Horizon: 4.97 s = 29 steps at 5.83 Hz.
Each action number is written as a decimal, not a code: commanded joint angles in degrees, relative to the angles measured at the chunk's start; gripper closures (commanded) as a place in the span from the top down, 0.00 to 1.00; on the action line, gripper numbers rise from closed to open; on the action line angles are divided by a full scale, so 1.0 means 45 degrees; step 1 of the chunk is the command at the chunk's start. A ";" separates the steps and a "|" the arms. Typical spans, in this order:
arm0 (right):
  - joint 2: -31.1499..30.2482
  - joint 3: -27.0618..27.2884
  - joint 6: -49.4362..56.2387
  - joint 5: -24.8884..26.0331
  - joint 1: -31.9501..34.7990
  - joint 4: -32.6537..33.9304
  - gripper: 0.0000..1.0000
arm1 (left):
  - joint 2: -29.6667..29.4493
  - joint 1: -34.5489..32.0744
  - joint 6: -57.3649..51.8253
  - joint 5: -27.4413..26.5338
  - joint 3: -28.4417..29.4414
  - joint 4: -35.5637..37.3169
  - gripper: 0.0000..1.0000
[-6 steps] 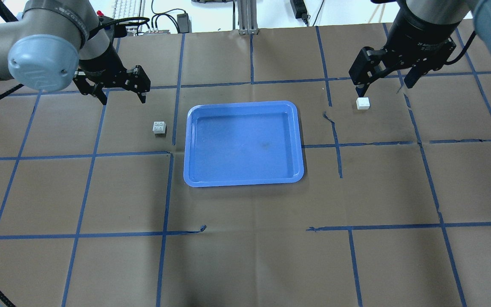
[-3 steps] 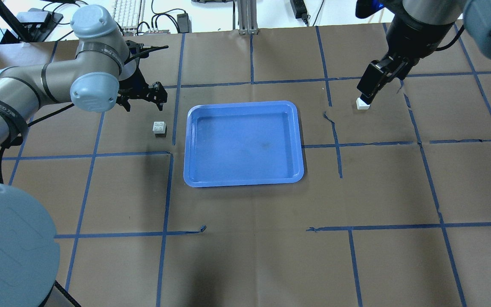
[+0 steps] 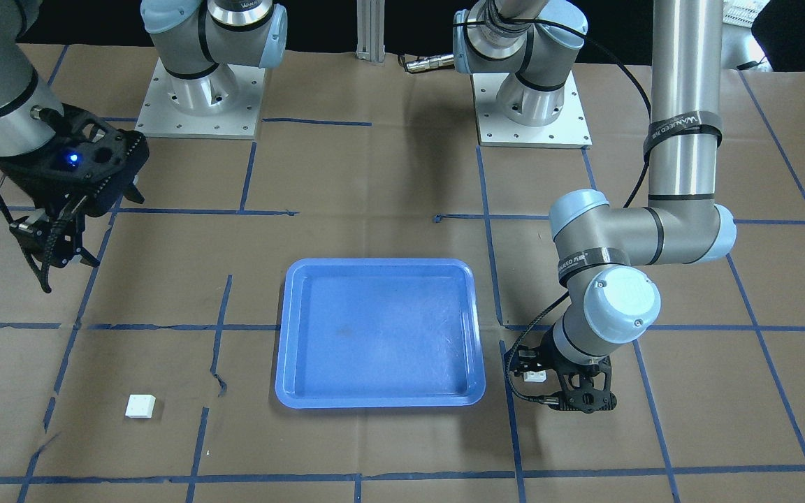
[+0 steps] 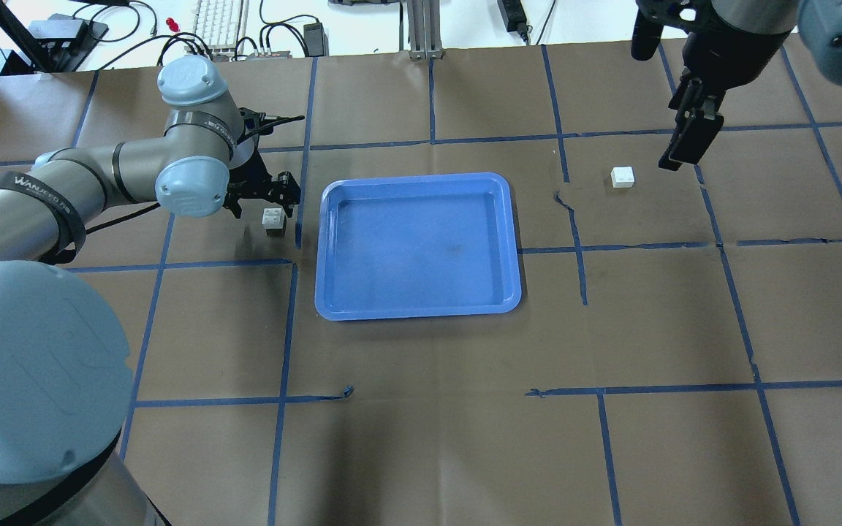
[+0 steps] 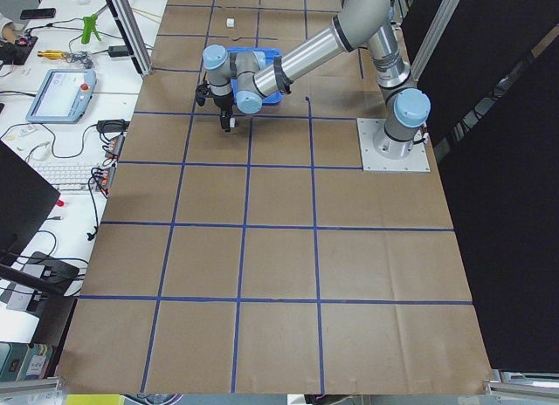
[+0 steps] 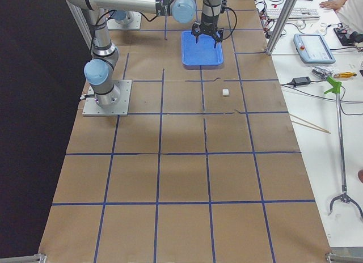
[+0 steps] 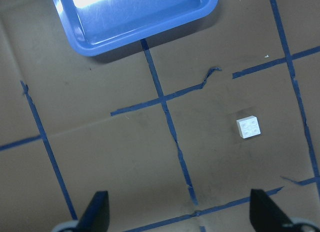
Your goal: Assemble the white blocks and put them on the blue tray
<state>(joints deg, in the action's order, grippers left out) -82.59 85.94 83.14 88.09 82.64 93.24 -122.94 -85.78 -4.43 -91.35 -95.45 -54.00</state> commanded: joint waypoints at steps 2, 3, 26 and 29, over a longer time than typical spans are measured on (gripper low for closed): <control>0.2502 -0.2058 0.5499 -0.1129 -0.0902 0.0119 1.00 | -0.0045 0.0000 -0.0070 0.0163 -0.0020 0.0028 0.28; 0.3189 -0.2105 0.5547 -0.2164 -0.1291 0.0139 1.00 | 0.0188 -0.0019 -0.0109 0.0163 0.0019 -0.0068 0.19; 0.3920 0.3222 0.5137 -0.8635 -0.0617 0.5476 0.27 | 0.5891 -0.3051 -0.5768 0.0397 0.0957 -0.7004 0.99; 0.4055 0.4530 0.0795 -0.8639 0.1824 0.9928 0.27 | 0.6518 -0.1646 -0.0091 -0.0299 0.1500 -0.6632 0.99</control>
<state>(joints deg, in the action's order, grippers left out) -64.50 104.12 92.82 49.27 87.77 131.19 -94.02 -95.34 -13.52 -90.60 -90.05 -84.06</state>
